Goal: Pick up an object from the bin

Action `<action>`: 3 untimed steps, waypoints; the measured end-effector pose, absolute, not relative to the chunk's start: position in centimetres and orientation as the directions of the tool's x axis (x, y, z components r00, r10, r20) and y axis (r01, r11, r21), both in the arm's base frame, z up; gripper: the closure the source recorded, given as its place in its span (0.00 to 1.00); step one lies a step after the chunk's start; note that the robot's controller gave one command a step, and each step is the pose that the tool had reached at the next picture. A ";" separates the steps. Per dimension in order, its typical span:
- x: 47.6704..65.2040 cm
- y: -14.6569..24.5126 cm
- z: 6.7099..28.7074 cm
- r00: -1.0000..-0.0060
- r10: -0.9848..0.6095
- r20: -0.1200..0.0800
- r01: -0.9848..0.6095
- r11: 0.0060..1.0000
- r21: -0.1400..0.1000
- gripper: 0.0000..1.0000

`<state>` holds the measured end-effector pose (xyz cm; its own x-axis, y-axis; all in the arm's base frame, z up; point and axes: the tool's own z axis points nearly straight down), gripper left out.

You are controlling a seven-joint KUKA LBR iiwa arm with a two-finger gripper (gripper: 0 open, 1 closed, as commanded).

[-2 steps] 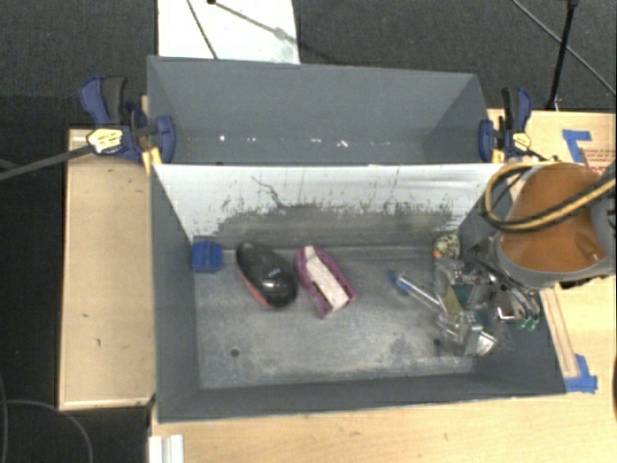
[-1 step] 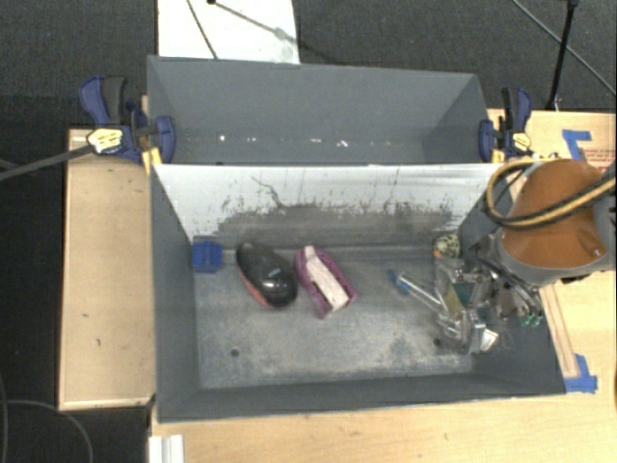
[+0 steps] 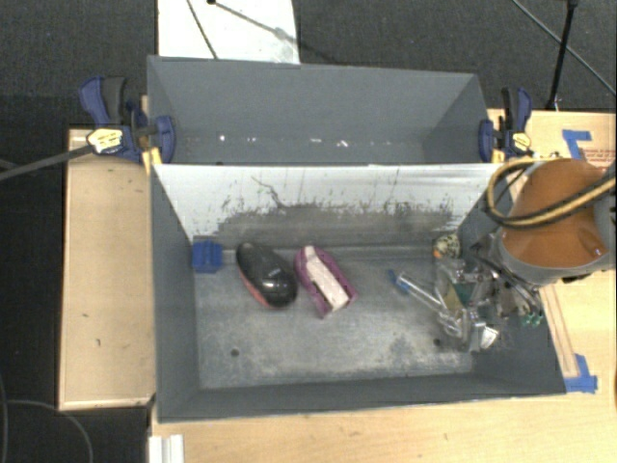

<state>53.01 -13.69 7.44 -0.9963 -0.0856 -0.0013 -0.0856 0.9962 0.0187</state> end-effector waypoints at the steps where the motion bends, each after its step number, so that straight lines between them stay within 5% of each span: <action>1: 53.0 -13.8 7.4 -0.996 -0.085 -0.002 -0.085 0.996 0.017 0.00; 2: 51.8 -13.9 7.5 -0.999 -0.031 -0.022 -0.031 0.999 0.012 0.00; 3: 52.3 -14.0 7.4 -0.997 -0.072 -0.012 -0.072 0.997 0.013 0.00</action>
Offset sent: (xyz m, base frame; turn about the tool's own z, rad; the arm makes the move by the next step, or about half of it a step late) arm 0.0000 0.0000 0.0000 0.0000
